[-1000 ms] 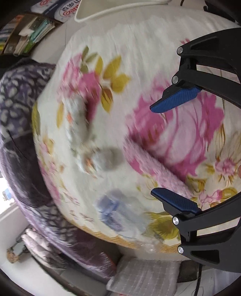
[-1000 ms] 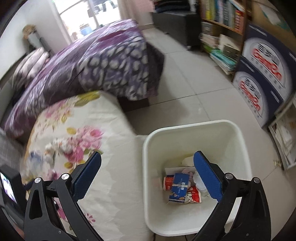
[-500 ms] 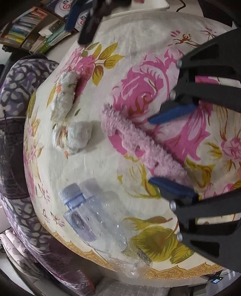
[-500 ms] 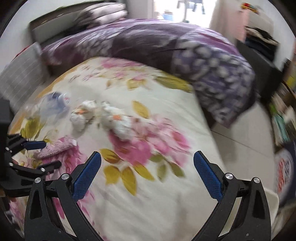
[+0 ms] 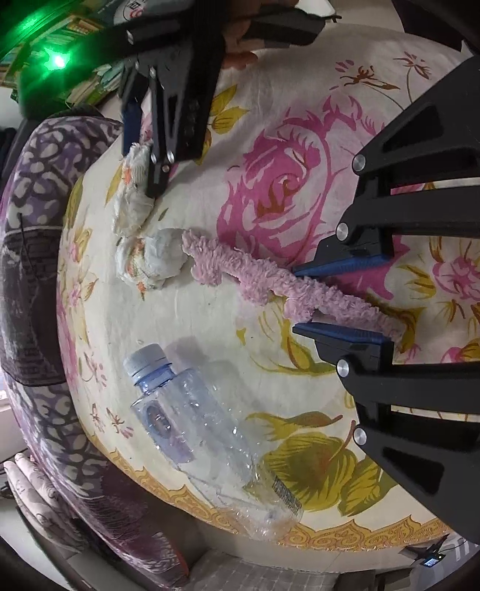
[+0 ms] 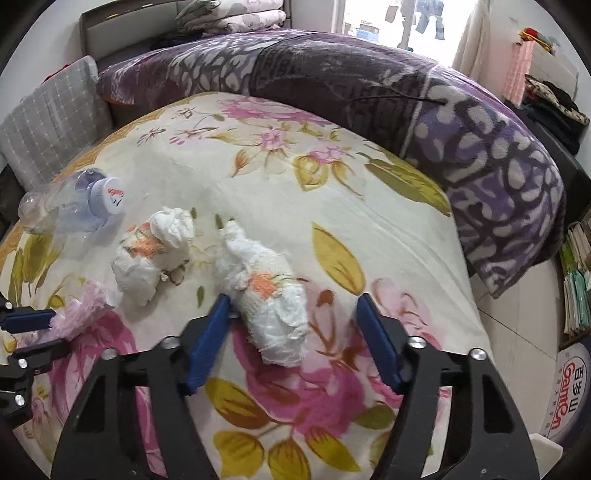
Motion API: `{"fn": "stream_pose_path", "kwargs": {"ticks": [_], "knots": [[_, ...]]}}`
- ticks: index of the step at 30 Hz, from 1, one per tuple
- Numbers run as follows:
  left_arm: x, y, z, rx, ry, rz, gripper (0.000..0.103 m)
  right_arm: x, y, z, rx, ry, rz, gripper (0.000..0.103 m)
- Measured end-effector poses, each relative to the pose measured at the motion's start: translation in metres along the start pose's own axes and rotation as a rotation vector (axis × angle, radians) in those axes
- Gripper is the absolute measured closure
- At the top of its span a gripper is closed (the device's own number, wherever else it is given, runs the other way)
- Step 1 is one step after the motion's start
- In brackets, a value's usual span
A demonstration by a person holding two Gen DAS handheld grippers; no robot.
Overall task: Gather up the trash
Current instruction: 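Grasp the second pink strip with the left tool while the right tool grasps the wrapped tissue, then carry the pink strip and wrapped tissue to the white bin and release both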
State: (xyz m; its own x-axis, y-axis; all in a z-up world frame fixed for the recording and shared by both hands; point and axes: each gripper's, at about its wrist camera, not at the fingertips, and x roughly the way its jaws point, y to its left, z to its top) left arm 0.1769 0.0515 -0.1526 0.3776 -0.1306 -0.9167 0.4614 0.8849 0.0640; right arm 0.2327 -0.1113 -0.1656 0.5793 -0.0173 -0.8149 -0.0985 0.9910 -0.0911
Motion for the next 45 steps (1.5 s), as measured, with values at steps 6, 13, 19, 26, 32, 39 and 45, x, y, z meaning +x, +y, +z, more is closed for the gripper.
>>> {"fn": "stream_pose_path", "kwargs": {"ticks": [6, 13, 19, 26, 32, 39, 45], "knots": [[-0.019, 0.000, 0.001, -0.014, -0.053, 0.021, 0.078, -0.011, 0.016, -0.003, 0.000, -0.004, -0.016, 0.070], [-0.063, 0.007, 0.007, -0.095, -0.172, 0.068, 0.078, -0.063, 0.014, -0.005, 0.126, -0.096, -0.036, 0.070], [-0.094, 0.004, 0.010, -0.165, -0.255, 0.114, 0.078, -0.111, 0.011, -0.006, 0.214, -0.172, -0.055, 0.070], [-0.118, -0.001, 0.009, -0.270, -0.315, 0.131, 0.077, -0.155, 0.007, -0.014, 0.283, -0.229, -0.112, 0.070], [-0.131, -0.017, 0.006, -0.303, -0.346, 0.151, 0.077, -0.180, -0.003, -0.030, 0.320, -0.236, -0.148, 0.070], [-0.143, -0.046, 0.005, -0.291, -0.382, 0.145, 0.077, -0.192, -0.027, -0.052, 0.410, -0.223, -0.173, 0.070], [-0.144, -0.079, 0.007, -0.248, -0.398, 0.133, 0.077, -0.198, -0.047, -0.065, 0.461, -0.234, -0.183, 0.070]]}}
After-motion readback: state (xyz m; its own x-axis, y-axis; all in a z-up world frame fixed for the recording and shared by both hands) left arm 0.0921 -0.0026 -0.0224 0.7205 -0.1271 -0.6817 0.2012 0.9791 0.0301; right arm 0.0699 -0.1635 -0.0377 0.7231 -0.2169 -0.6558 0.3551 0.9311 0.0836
